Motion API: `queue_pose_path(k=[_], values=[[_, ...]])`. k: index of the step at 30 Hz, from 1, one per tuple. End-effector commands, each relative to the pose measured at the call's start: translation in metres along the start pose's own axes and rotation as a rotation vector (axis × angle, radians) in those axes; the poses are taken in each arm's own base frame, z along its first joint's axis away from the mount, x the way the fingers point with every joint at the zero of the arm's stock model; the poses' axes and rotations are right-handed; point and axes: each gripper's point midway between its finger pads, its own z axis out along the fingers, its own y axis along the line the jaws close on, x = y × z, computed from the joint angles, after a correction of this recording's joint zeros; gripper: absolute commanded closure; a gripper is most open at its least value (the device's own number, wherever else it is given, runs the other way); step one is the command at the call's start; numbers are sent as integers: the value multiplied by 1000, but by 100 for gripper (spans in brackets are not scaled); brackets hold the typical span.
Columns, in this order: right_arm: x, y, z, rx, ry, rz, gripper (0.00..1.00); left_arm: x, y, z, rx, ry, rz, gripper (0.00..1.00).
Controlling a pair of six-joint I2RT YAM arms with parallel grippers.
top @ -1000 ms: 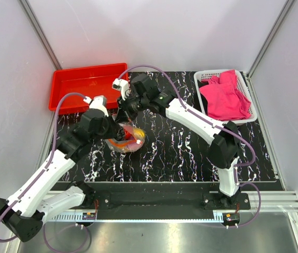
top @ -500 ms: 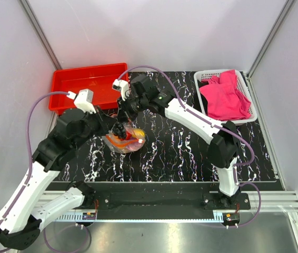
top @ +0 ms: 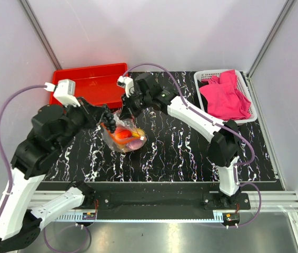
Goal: Open the zip-top bag and remove the fake food
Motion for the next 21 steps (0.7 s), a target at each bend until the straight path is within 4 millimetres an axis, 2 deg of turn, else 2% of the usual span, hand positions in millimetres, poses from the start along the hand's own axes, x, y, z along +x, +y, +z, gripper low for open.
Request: queue_pose_path(k=[1, 4, 10, 12, 13, 14, 15, 16, 18, 19, 21], values=[[-9, -29, -19, 63, -44, 16, 100, -43, 4, -15, -52, -127, 64, 86], [-10, -42, -32, 88, -64, 30, 100, -53, 13, -11, -119, -161, 84, 87], [-11, -60, -65, 147, -104, 46, 100, -67, 37, 23, -267, -227, 114, 86], [-10, -62, -74, 163, -113, 41, 100, -78, 48, 38, -300, -260, 101, 87], [-7, -64, -77, 171, -112, 45, 100, -73, 51, 53, -292, -234, 102, 88], [-11, -65, -85, 179, -127, 41, 100, -83, 64, 58, -323, -261, 87, 89], [-10, -65, -87, 185, -127, 37, 100, -85, 69, 65, -328, -263, 72, 89], [-7, -68, -89, 192, -125, 41, 100, -82, 74, 80, -327, -238, 68, 90], [-9, -68, -96, 199, -138, 33, 100, -91, 87, 94, -346, -257, 60, 90], [-8, -68, -98, 201, -137, 34, 100, -86, 95, 111, -362, -233, 60, 90], [-10, -68, -102, 207, -146, 26, 100, -95, 106, 126, -377, -251, 61, 91]])
